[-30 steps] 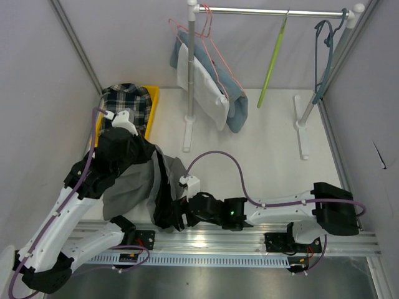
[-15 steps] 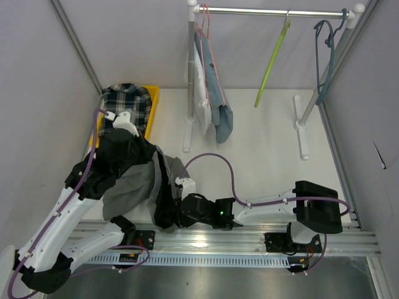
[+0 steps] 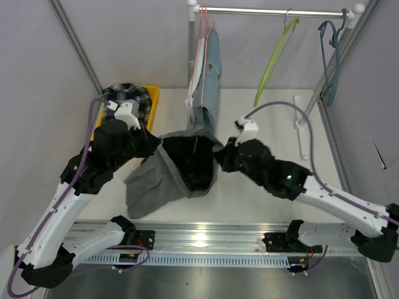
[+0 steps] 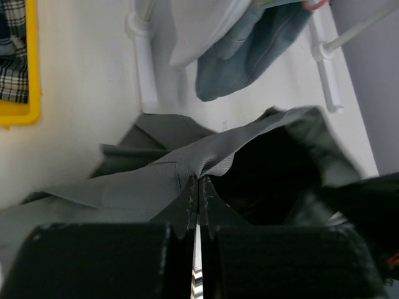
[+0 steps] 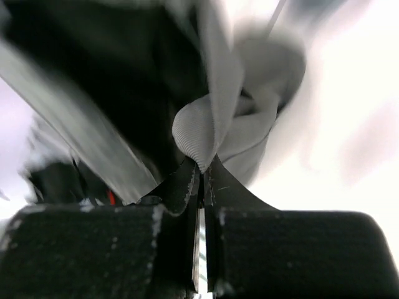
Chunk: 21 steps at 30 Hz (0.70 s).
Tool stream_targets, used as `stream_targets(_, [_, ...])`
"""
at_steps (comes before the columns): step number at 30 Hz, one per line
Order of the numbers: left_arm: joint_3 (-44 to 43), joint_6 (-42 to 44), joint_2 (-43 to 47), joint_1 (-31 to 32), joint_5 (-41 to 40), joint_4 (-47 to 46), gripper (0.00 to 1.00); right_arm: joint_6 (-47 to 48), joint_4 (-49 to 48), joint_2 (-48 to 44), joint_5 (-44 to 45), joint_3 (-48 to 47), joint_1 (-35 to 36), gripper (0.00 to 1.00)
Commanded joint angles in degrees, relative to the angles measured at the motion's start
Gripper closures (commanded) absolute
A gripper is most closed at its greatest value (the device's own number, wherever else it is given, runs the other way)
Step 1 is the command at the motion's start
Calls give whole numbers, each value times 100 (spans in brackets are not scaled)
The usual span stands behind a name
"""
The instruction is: Place the skirt on the hanger
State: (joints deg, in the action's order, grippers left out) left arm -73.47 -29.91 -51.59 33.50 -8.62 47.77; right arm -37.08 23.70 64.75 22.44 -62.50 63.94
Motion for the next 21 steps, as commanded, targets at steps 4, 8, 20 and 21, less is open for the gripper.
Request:
stream_targets(4, [-300, 179, -228, 43, 668, -154, 100, 904, 1565, -543, 174, -1158, -900, 100])
stream_targets(8, [43, 257, -351, 43, 801, -390, 100, 826, 1813, -647, 270, -1063, -989, 100])
stream_targets(20, [1712, 30, -1054, -36, 1644, -1559, 100, 131, 1366, -947, -71, 1247, -1876, 100])
stream_targets(21, [1853, 3, -1107, -36, 1679, -1673, 100, 113, 1226, -955, -203, 1423, -1981, 100])
